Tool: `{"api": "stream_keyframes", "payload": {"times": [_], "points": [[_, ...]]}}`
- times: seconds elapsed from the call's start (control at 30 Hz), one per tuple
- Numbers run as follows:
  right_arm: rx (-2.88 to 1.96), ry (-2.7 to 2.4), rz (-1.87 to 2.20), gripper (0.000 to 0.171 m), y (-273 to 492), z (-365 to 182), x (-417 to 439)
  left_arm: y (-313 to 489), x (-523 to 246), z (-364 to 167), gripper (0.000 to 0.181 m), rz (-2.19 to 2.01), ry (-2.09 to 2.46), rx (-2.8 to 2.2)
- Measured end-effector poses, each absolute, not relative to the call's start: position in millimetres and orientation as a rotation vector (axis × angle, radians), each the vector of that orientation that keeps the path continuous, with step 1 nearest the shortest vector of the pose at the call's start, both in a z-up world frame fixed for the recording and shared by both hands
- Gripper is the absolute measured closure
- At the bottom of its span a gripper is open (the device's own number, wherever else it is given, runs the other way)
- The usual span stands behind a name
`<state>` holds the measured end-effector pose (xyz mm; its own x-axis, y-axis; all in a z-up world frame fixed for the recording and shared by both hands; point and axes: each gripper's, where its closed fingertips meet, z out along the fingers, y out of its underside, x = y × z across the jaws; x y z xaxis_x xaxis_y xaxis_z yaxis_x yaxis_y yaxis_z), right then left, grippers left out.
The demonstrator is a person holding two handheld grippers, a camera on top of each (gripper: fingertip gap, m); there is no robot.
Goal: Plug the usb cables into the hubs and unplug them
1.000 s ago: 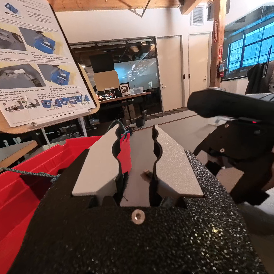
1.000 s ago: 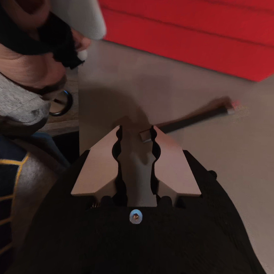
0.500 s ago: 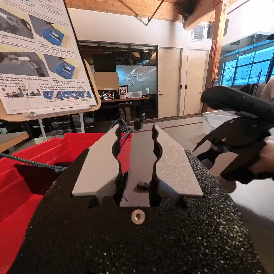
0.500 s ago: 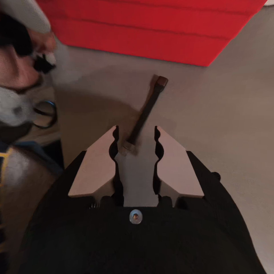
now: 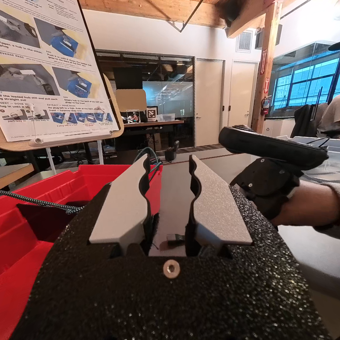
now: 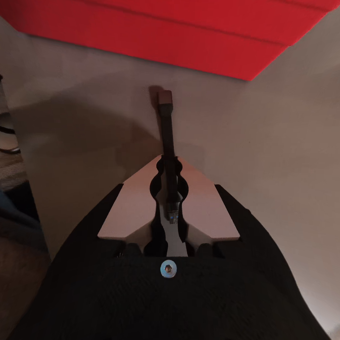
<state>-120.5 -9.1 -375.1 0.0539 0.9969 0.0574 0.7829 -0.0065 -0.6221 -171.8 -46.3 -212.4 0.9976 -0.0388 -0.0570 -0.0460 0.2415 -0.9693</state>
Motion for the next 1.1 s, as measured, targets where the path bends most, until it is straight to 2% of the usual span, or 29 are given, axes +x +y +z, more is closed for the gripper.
{"api": "stream_keyframes", "payload": {"times": [0.13,0.37,0.6,0.7,0.87,1.1], "points": [[-1.714,-1.831,0.482,0.164,-7.0,-369.0,-114.7,-45.2,-170.0,-214.9,0.141,0.012,0.084,-1.335],[-1.664,-1.651,0.441,0.164,25.3,-313.4,-65.4,-41.3,-162.6,-220.6,0.141,-0.001,0.104,-1.353],[-1.657,-1.172,0.107,0.164,84.1,-186.1,104.9,-38.2,-161.1,-223.2,0.141,-0.009,0.101,-1.361],[-1.704,-1.003,-0.056,0.164,104.1,-155.4,195.0,-35.0,-154.4,-225.3,0.141,-0.029,0.112,-1.367],[-1.82,-0.982,-0.141,0.163,132.3,-171.5,270.0,-31.5,-142.9,-226.1,0.141,-0.035,0.146,-1.374],[-1.947,-1.152,-0.161,0.158,168.0,-237.9,292.9,-32.2,-140.0,-223.8,0.141,-0.034,0.152,-1.37]]}}
